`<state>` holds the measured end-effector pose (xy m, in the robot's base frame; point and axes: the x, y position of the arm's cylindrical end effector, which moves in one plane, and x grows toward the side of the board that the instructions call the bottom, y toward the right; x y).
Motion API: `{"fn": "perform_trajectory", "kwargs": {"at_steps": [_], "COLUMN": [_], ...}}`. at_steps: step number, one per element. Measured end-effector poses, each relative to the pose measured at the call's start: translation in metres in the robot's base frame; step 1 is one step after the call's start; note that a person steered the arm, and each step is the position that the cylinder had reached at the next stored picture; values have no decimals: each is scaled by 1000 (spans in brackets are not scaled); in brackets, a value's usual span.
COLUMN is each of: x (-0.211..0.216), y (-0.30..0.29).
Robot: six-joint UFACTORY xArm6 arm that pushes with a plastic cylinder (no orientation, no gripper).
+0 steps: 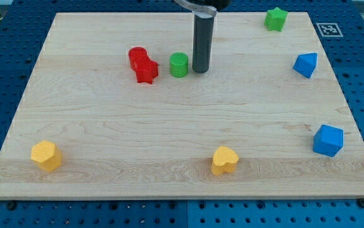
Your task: Move your arm to the top right of the board
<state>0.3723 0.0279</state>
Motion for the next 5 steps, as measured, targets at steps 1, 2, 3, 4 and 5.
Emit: {"fn": "perform_trajectory", "kwargs": {"at_steps": [1,2,3,4,5], "x": [1,0,-19,-45,-70], "y": [-32,-50,-38,-14,12]}}
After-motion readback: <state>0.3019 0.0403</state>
